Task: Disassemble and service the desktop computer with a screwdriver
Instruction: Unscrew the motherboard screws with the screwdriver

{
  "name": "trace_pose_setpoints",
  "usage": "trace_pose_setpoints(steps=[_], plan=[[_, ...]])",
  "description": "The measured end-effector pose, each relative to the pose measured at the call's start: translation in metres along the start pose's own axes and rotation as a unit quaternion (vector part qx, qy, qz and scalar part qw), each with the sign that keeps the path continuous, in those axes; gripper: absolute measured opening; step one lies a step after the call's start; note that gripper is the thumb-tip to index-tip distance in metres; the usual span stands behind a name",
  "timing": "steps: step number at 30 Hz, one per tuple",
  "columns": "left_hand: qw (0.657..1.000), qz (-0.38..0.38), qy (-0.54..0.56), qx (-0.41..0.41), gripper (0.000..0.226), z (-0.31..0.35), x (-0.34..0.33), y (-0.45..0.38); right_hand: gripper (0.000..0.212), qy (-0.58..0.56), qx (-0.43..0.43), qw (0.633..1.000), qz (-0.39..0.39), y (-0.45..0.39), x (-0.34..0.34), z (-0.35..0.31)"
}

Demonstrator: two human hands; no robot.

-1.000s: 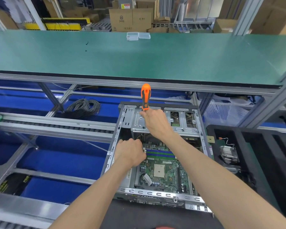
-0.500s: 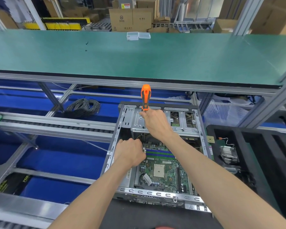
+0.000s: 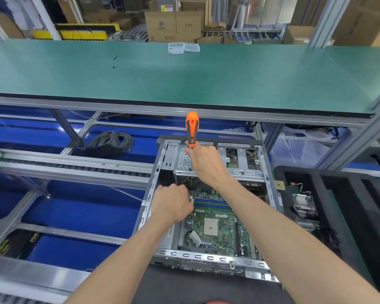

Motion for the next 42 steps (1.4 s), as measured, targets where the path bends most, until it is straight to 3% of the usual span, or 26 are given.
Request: trace_pose_setpoints(steps=[8, 13, 17, 21, 28, 37, 42], plan=[[0.999, 0.003, 0.031, 0.012, 0.030, -0.001, 0.000, 0.000, 0.039, -0.047, -0.028, 0.998, -0.001, 0.003, 0.001, 0.005], [0.990, 0.072, 0.118, 0.017, 0.027, -0.005, 0.015, 0.006, 0.037, -0.048, -0.027, 0.998, -0.023, 0.006, -0.005, 0.001], [0.904, 0.202, 0.376, 0.028, 0.027, -0.027, 0.042, 0.018, 0.038, -0.056, -0.053, 0.997, -0.016, 0.005, -0.008, 0.006], [0.862, 0.258, 0.437, 0.000, 0.006, -0.032, 0.065, 0.021, 0.037, -0.061, -0.062, 0.996, -0.022, 0.005, -0.007, 0.006], [0.746, 0.347, 0.559, -0.103, 0.042, -0.013, 0.144, 0.011, 0.030, -0.067, -0.076, 0.994, -0.029, 0.007, -0.005, 0.008], [0.756, 0.361, 0.534, -0.111, 0.026, 0.002, 0.169, -0.004, 0.034, -0.087, -0.088, 0.992, -0.039, 0.008, -0.006, 0.012], [0.746, 0.301, 0.577, -0.141, 0.020, 0.000, 0.170, -0.014, 0.041, -0.113, -0.074, 0.990, -0.037, 0.005, -0.001, 0.014]])
Point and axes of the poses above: each hand's wrist, its own y-axis away from the middle knuckle, its own x-axis out of the back of the hand, z = x × y, the point moved 9 cm from there along -y, towards the middle knuckle, and after that the axes turned 3 degrees about -z, right-handed, at the moved point
